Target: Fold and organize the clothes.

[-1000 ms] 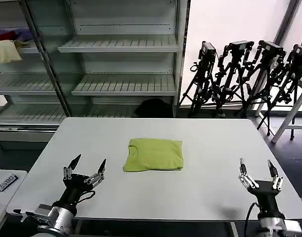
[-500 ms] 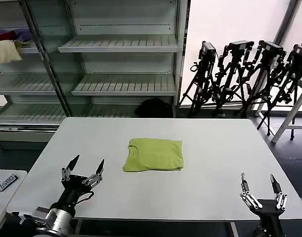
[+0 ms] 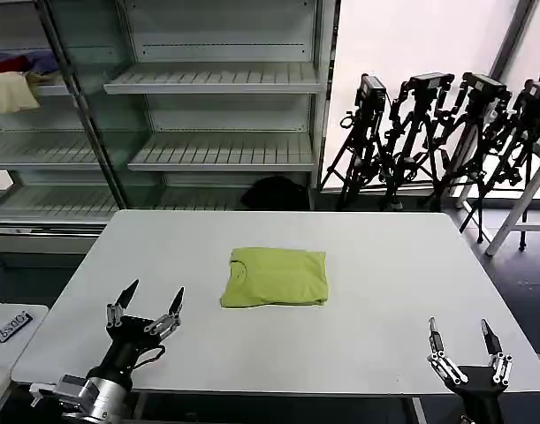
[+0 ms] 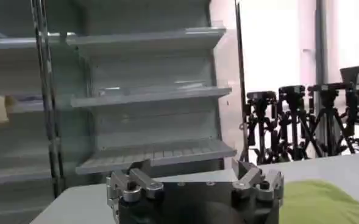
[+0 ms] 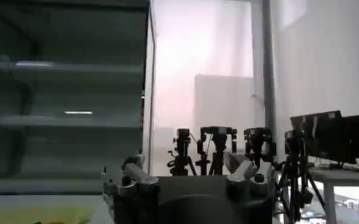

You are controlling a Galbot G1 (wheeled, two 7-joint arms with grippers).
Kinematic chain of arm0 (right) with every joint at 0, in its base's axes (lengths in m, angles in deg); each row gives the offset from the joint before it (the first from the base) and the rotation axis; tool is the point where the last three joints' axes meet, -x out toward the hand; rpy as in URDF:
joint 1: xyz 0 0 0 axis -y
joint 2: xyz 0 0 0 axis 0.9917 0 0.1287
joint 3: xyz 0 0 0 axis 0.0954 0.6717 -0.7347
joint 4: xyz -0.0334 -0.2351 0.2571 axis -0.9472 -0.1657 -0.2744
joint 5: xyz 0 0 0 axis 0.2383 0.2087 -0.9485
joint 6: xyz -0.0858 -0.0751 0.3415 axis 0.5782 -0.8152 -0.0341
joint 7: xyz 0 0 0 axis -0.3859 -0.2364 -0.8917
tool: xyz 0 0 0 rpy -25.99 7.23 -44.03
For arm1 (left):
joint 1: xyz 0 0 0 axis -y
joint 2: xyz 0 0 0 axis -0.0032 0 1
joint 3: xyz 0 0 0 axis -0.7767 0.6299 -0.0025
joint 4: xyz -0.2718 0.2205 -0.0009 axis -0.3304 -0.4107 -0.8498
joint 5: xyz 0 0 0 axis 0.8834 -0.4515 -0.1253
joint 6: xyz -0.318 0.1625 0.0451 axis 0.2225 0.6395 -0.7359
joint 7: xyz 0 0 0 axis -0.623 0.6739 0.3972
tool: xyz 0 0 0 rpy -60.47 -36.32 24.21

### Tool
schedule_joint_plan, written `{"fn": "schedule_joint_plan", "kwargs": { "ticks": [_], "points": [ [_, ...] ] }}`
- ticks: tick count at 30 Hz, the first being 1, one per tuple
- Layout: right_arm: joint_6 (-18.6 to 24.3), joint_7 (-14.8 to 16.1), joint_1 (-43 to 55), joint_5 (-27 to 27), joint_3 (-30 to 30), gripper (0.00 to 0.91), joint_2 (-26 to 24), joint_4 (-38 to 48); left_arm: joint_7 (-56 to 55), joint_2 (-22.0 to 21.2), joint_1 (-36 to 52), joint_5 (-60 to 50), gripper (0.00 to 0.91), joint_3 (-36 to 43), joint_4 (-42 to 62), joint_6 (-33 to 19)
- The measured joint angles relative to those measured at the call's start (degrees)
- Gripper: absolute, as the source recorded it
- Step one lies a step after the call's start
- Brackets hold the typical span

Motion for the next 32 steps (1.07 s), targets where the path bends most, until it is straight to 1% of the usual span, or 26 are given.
{"fn": "schedule_joint_plan", "kwargs": {
  "ticks": [12,32],
  "points": [
    [0.88,0.42,-1.02,0.4,0.4,0.907,-0.75,0.4,0.55,-0.14,-2.63,-0.07,0.907,-1.7,-0.68,-0.43],
    [1.12,1.55,-2.12,0.47,0.1,0.907,-1.59,-0.25,0.68,-0.48,-6.03,0.09,0.907,-3.98,-1.86,-0.76]
  ]
}}
